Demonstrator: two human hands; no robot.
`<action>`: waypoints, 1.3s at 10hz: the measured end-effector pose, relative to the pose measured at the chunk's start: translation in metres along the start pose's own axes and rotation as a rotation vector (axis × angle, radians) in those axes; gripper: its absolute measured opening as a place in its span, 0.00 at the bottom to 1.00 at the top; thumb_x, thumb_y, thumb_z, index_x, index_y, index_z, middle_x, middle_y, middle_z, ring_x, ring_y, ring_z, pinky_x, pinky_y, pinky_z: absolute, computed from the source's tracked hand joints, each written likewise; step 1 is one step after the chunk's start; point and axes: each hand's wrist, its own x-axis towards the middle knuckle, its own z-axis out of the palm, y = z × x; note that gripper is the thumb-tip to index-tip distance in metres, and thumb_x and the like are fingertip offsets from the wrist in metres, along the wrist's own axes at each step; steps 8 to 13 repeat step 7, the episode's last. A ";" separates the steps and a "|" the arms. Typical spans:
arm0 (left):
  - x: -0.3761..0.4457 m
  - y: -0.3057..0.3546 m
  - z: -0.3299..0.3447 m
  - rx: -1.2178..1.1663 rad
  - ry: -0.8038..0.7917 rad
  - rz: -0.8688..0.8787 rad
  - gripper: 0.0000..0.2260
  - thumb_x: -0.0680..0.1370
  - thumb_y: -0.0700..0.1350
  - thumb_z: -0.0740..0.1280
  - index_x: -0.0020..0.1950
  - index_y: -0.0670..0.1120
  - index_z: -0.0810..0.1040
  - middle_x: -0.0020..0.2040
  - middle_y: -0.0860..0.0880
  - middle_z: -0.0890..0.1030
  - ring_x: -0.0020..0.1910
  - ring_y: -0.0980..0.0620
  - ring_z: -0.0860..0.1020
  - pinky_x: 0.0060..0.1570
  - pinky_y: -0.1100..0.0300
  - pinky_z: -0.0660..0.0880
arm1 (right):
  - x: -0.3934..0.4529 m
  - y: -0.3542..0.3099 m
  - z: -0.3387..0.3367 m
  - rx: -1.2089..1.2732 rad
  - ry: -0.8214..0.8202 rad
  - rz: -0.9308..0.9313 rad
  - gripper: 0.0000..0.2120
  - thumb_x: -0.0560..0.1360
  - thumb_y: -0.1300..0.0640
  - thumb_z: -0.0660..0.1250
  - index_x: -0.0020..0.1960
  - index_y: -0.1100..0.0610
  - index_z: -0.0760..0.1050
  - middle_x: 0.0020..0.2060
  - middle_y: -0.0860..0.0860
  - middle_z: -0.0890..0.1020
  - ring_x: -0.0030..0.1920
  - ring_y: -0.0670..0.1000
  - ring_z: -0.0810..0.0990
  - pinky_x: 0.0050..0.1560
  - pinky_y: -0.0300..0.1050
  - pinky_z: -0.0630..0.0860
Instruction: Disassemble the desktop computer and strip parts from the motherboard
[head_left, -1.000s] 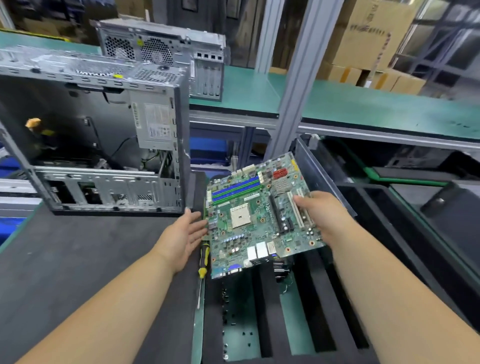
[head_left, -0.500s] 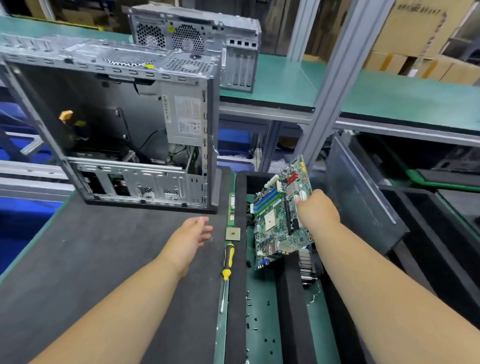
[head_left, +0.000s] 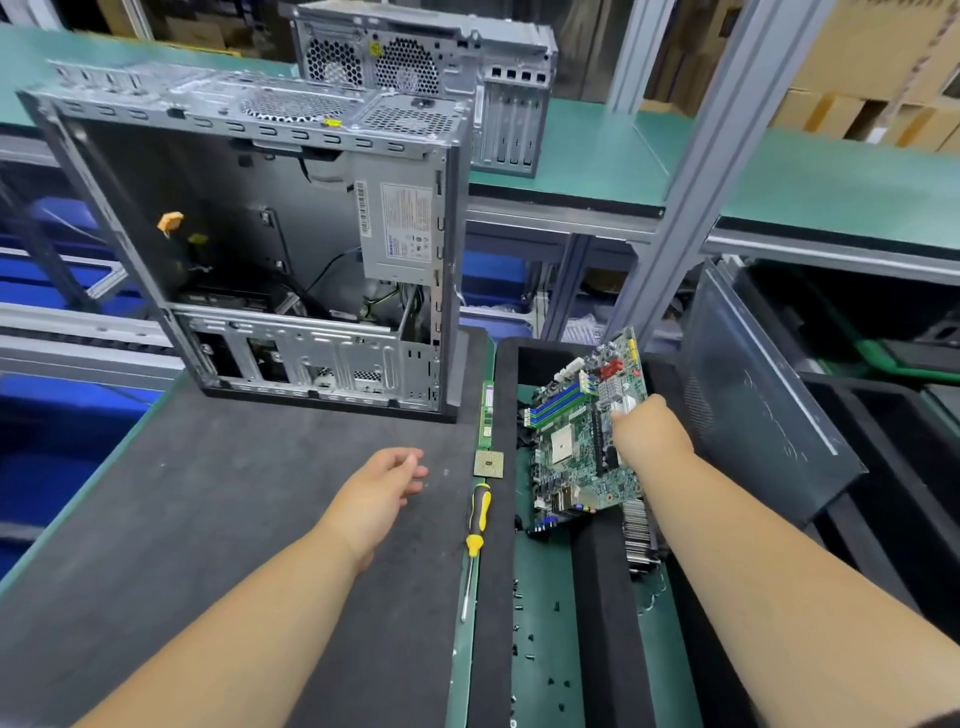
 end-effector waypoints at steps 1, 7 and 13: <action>-0.003 -0.001 0.003 0.019 -0.010 -0.009 0.09 0.83 0.46 0.57 0.58 0.51 0.75 0.54 0.51 0.81 0.55 0.54 0.79 0.61 0.55 0.73 | 0.003 0.004 -0.006 -0.003 -0.055 0.056 0.25 0.81 0.50 0.63 0.69 0.64 0.59 0.63 0.62 0.75 0.60 0.63 0.77 0.47 0.50 0.69; -0.038 0.020 0.013 -0.013 0.027 0.108 0.09 0.82 0.44 0.59 0.58 0.53 0.76 0.54 0.53 0.81 0.55 0.56 0.79 0.58 0.59 0.73 | -0.045 0.029 -0.035 0.065 0.005 -0.352 0.40 0.77 0.46 0.67 0.80 0.53 0.49 0.75 0.56 0.61 0.71 0.60 0.65 0.68 0.57 0.69; -0.038 0.020 0.013 -0.013 0.027 0.108 0.09 0.82 0.44 0.59 0.58 0.53 0.76 0.54 0.53 0.81 0.55 0.56 0.79 0.58 0.59 0.73 | -0.045 0.029 -0.035 0.065 0.005 -0.352 0.40 0.77 0.46 0.67 0.80 0.53 0.49 0.75 0.56 0.61 0.71 0.60 0.65 0.68 0.57 0.69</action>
